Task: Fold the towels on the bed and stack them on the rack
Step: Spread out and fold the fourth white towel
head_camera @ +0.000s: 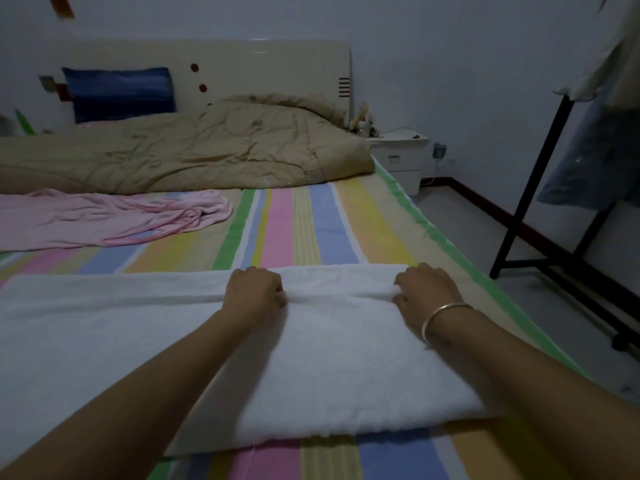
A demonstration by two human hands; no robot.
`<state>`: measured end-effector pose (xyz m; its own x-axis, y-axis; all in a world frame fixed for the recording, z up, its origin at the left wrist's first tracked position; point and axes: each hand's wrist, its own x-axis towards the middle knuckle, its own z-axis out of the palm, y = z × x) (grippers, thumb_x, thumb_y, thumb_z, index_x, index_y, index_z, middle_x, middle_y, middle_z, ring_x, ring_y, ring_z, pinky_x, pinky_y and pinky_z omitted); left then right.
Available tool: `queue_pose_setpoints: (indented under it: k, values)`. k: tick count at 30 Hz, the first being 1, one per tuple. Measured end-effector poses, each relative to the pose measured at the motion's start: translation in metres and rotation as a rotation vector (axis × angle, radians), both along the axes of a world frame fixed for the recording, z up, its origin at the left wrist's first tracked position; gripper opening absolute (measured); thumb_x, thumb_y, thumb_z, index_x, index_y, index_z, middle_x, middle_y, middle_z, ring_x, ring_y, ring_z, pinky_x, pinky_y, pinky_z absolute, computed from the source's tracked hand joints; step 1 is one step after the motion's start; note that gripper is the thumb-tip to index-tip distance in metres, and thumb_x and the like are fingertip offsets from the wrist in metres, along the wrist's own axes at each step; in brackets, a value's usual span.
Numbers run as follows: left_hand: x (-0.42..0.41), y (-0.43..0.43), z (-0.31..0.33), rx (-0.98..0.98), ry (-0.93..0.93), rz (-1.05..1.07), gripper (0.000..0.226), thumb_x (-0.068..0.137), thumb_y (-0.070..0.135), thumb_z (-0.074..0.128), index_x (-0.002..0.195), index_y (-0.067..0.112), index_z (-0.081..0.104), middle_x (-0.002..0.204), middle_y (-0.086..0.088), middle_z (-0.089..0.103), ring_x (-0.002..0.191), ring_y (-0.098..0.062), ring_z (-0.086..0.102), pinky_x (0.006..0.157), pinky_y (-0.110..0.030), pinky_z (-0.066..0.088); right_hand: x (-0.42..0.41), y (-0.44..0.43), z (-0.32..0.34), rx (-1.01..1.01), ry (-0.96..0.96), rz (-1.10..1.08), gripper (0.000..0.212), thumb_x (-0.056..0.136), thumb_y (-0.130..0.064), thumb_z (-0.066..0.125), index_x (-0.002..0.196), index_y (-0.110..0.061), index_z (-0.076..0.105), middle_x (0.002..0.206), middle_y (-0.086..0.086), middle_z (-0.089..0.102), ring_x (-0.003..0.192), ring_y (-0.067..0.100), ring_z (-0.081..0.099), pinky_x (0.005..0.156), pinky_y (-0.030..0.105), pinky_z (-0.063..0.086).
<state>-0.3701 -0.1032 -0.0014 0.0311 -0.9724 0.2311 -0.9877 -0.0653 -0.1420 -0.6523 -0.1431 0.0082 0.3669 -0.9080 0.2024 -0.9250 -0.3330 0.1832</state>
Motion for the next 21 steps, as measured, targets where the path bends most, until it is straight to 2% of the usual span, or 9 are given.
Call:
queue_pose_setpoints:
  k: [3,6,8,9,11,14,17,19,21]
  values:
    - [0.0,-0.003,-0.001,-0.138,0.068,0.019,0.017,0.089,0.028,0.057,0.1,0.022,0.068,0.097,-0.004,0.065,0.098,-0.028,0.058,0.074,-0.031,0.035,0.002,-0.008,0.009,-0.03,-0.173,-0.1,0.026,0.09,-0.039,0.05,0.112,-0.026,0.058,0.116,0.003,0.055,0.115,0.024,0.045,0.093,0.036,0.036]
    - [-0.004,0.003,-0.027,-0.222,0.193,-0.032,0.018,0.089,0.022,0.053,0.095,0.016,0.069,0.091,-0.008,0.065,0.088,-0.033,0.059,0.072,-0.036,0.042,-0.003,-0.008,0.0,0.296,-0.363,-0.267,0.06,0.083,-0.049,0.062,0.133,-0.023,0.041,0.134,0.009,0.043,0.124,0.03,0.043,0.099,0.039,0.041]
    - [-0.011,0.011,-0.045,-0.314,0.26,-0.085,0.021,0.087,0.018,0.052,0.097,0.011,0.069,0.094,-0.011,0.066,0.086,-0.035,0.062,0.075,-0.039,0.046,-0.012,-0.003,-0.009,0.382,-0.472,-0.4,0.083,0.08,-0.058,0.062,0.143,-0.016,0.029,0.14,0.013,0.041,0.126,0.033,0.044,0.101,0.04,0.042]
    - [-0.015,0.017,-0.049,-0.357,0.298,-0.093,0.022,0.087,0.017,0.053,0.1,0.009,0.069,0.1,-0.011,0.067,0.091,-0.034,0.063,0.08,-0.04,0.049,-0.018,0.0,-0.013,0.385,-0.514,-0.448,0.086,0.08,-0.061,0.06,0.144,-0.013,0.028,0.141,0.013,0.043,0.126,0.033,0.046,0.1,0.04,0.042]
    - [-0.028,0.03,-0.049,-0.425,0.378,-0.086,0.024,0.087,0.017,0.057,0.107,0.01,0.069,0.111,-0.011,0.067,0.102,-0.031,0.062,0.09,-0.041,0.049,-0.03,0.007,-0.016,0.431,-0.557,-0.52,0.085,0.081,-0.065,0.056,0.14,-0.008,0.038,0.136,0.015,0.05,0.119,0.034,0.052,0.094,0.037,0.044]
    - [-0.049,0.057,-0.05,-0.439,0.47,-0.156,0.029,0.088,0.024,0.052,0.11,0.015,0.069,0.118,-0.005,0.066,0.106,-0.025,0.061,0.095,-0.039,0.048,-0.04,0.026,-0.009,0.567,-0.559,-0.531,0.08,0.083,-0.065,0.054,0.129,0.0,0.052,0.129,0.018,0.056,0.109,0.034,0.056,0.08,0.031,0.04]
    - [-0.067,0.08,-0.05,-0.314,0.41,-0.225,0.048,0.089,0.039,0.034,0.118,0.019,0.067,0.125,-0.003,0.064,0.117,-0.023,0.059,0.104,-0.042,0.042,-0.048,0.047,-0.001,0.736,-0.682,-0.527,0.077,0.082,-0.063,0.058,0.13,-0.003,0.052,0.128,0.013,0.057,0.098,0.028,0.055,0.081,0.028,0.038]
    - [-0.075,0.09,-0.046,-0.03,0.366,-0.182,0.079,0.082,0.057,0.008,0.141,0.022,0.047,0.15,0.0,0.042,0.141,-0.02,0.035,0.117,-0.042,0.021,-0.054,0.059,0.001,0.835,-0.885,-0.523,0.07,0.077,-0.056,0.069,0.125,-0.006,0.057,0.116,0.01,0.064,0.092,0.025,0.06,0.087,0.032,0.046]
    - [-0.079,0.093,-0.042,0.142,0.324,-0.147,0.097,0.071,0.066,-0.01,0.153,0.026,0.02,0.161,0.001,0.013,0.149,-0.015,0.007,0.121,-0.042,0.001,-0.058,0.071,0.0,0.902,-1.102,-0.538,0.058,0.076,-0.04,0.076,0.119,-0.004,0.062,0.1,0.01,0.069,0.088,0.028,0.064,0.085,0.036,0.051]
